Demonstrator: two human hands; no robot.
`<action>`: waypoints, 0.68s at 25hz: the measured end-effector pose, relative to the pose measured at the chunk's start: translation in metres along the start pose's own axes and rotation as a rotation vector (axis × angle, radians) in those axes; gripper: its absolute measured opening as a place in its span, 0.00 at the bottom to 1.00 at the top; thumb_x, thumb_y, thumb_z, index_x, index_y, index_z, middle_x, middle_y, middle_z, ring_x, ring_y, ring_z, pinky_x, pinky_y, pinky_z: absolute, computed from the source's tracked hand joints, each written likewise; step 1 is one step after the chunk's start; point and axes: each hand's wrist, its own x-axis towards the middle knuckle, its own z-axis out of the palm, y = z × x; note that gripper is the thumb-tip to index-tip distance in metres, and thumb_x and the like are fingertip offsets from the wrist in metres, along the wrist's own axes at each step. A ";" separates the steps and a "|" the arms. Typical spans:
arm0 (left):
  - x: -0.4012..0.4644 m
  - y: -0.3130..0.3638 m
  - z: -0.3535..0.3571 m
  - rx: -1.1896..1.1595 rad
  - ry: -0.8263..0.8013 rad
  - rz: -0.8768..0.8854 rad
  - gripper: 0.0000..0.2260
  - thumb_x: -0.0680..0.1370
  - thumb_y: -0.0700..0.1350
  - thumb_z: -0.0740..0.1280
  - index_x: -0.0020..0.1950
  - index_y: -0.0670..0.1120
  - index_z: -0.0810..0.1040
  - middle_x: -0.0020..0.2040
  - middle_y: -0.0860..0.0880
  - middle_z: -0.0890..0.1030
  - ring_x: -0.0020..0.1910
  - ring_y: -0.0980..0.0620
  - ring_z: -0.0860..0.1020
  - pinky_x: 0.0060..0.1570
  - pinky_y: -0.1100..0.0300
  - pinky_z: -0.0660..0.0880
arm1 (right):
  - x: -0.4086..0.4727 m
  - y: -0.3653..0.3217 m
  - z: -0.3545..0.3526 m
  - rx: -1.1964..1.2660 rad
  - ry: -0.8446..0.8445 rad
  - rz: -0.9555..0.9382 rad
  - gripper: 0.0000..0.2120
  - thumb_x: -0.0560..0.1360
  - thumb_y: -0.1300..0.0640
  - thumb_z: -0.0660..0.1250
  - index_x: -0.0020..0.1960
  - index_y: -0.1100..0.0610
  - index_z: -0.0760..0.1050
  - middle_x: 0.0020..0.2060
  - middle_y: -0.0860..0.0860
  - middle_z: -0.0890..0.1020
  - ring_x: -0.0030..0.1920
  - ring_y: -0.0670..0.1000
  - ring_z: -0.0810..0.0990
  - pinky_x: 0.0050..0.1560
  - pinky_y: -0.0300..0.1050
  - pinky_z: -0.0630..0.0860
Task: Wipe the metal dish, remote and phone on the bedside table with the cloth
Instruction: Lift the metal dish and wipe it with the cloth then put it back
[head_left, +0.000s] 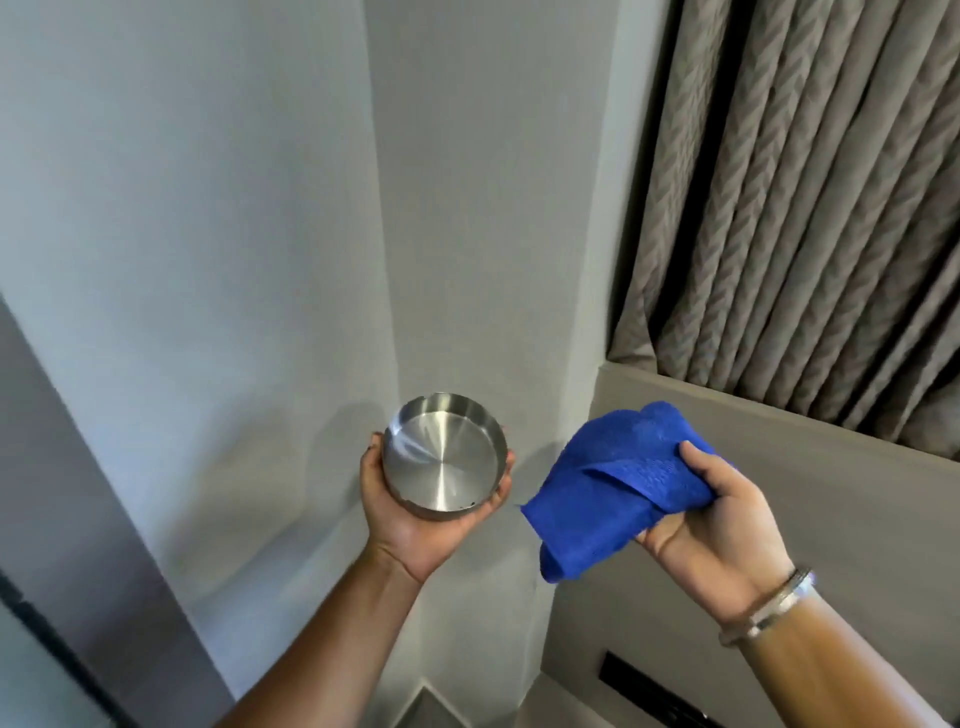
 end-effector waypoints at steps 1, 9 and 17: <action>-0.003 -0.003 -0.001 -0.002 -0.041 -0.013 0.45 0.67 0.66 0.71 0.79 0.49 0.62 0.78 0.40 0.63 0.73 0.33 0.66 0.67 0.38 0.67 | -0.001 0.002 0.006 -0.082 -0.029 -0.035 0.17 0.77 0.54 0.61 0.62 0.59 0.76 0.60 0.60 0.81 0.58 0.59 0.80 0.51 0.56 0.80; -0.004 -0.030 0.005 0.202 -0.113 -0.053 0.32 0.70 0.61 0.68 0.71 0.47 0.74 0.70 0.42 0.75 0.70 0.40 0.71 0.72 0.41 0.63 | -0.015 0.036 0.046 -1.462 -0.279 -0.590 0.14 0.74 0.50 0.62 0.59 0.48 0.77 0.53 0.51 0.82 0.50 0.50 0.79 0.54 0.50 0.74; -0.004 -0.053 0.023 0.613 -0.017 0.069 0.32 0.68 0.53 0.71 0.73 0.48 0.73 0.61 0.41 0.81 0.59 0.41 0.79 0.61 0.49 0.75 | -0.014 0.035 0.064 -2.310 -0.429 -0.223 0.13 0.71 0.50 0.58 0.42 0.53 0.79 0.45 0.49 0.75 0.45 0.52 0.72 0.49 0.51 0.70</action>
